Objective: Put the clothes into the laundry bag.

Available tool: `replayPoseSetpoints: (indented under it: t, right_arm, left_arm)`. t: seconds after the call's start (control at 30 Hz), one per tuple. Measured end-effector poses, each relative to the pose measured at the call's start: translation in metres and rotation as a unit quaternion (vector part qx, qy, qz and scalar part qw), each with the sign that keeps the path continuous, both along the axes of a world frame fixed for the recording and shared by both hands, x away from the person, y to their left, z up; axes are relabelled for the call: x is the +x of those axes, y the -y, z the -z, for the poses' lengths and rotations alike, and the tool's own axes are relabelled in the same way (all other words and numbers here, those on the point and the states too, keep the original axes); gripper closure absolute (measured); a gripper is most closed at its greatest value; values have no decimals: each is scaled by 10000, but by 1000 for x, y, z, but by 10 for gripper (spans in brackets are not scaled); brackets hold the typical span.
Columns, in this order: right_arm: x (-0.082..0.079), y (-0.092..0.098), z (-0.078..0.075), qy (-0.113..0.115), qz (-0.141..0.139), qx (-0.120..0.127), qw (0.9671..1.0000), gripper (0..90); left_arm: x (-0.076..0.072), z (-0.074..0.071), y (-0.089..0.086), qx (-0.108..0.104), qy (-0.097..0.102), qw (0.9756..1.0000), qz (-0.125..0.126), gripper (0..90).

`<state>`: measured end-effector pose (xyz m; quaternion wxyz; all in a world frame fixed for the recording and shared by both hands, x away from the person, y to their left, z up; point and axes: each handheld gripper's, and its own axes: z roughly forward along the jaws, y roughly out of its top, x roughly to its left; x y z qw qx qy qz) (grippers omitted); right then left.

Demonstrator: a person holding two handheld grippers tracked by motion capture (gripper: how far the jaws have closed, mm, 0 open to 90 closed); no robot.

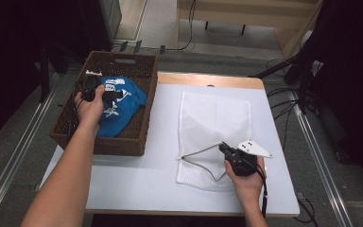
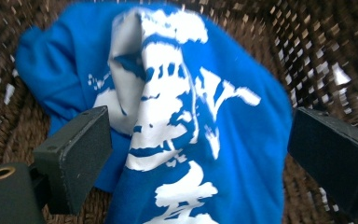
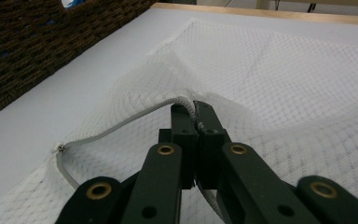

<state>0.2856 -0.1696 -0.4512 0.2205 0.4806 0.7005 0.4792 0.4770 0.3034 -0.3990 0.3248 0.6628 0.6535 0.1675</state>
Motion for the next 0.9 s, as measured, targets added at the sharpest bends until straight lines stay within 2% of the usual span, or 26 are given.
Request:
replayPoseSetpoints:
  t: [0.07,0.13,0.17,0.2,0.23,0.27,0.3,0.33,0.37,0.4,0.43,0.5,0.53,0.57,0.6,0.63,0.67,0.7,0.73,0.77,0.8,0.87,0.9]
  right_arm:
    - [0,0,0,6,7,9,10000,894]
    - [0,1,0,14,1,16,10000,894]
    - [1,1,0,2,3,24,10000,894]
    - [1,1,1,-10,2,27,10000,894]
    - [1,1,1,-6,1,24,10000,895]
    - [1,1,1,-6,1,24,10000,895]
    - [1,1,1,-13,4,25,10000,894]
    - [1,1,2,-7,-3,26,10000,895]
    - [1,1,2,-8,-2,28,10000,894]
    - [1,1,2,-8,-2,28,10000,894]
    - [1,1,2,-5,-6,29,10000,894]
    - [1,0,2,7,-15,21,10000,894]
    - [1,0,2,7,-18,10,10000,894]
    - [1,0,2,8,-22,-6,10000,894]
    - [1,0,2,9,-25,-12,10000,895]
    - [1,0,2,19,-22,-13,10000,895]
    - [1,0,2,19,-22,-13,10000,895]
    - [1,0,2,22,-25,-14,10000,895]
    - [1,0,2,22,-25,-14,10000,895]
    - [1,0,2,21,-24,-8,10000,895]
    - [1,0,3,17,-25,-1,10000,895]
    - [1,0,3,-1,-22,5,10000,894]
    - [1,0,3,3,-25,2,10000,895]
  left_arm:
    - [3,3,1,65,-120,9999,-27,62]
    - [6,9,2,85,-365,9993,-71,62]
    - [9,15,2,187,-616,9978,-174,62]
    - [11,17,3,256,-748,9965,-258,63]
    - [14,22,4,415,-1042,9928,-410,67]
    - [14,22,4,415,-1042,9928,-410,68]
    - [16,27,6,569,-1232,9899,-417,68]
    - [16,27,6,569,-1232,9899,-417,68]
    - [16,31,12,831,-1386,9860,-408,70]
    - [16,31,12,831,-1386,9860,-408,82]
    - [16,31,16,942,-1448,9844,-336,128]
    - [15,31,19,931,-1444,9847,-293,222]
    - [14,30,19,988,-1463,9840,-239,281]
    - [12,30,23,1151,-1430,9830,-92,365]
    - [12,30,23,1151,-1430,9830,-92,421]
    - [11,30,24,1172,-1425,9828,12,495]
    - [11,29,25,1143,-1421,9832,83,495]
    - [11,28,25,1020,-1449,9841,130,635]
    - [11,28,25,917,-1466,9848,163,635]
    - [11,28,25,830,-1523,9844,280,700]
    - [10,28,26,855,-1520,9842,296,738]
    - [10,26,27,806,-1657,9820,410,771]
    - [10,24,25,702,-1803,9796,536,792]
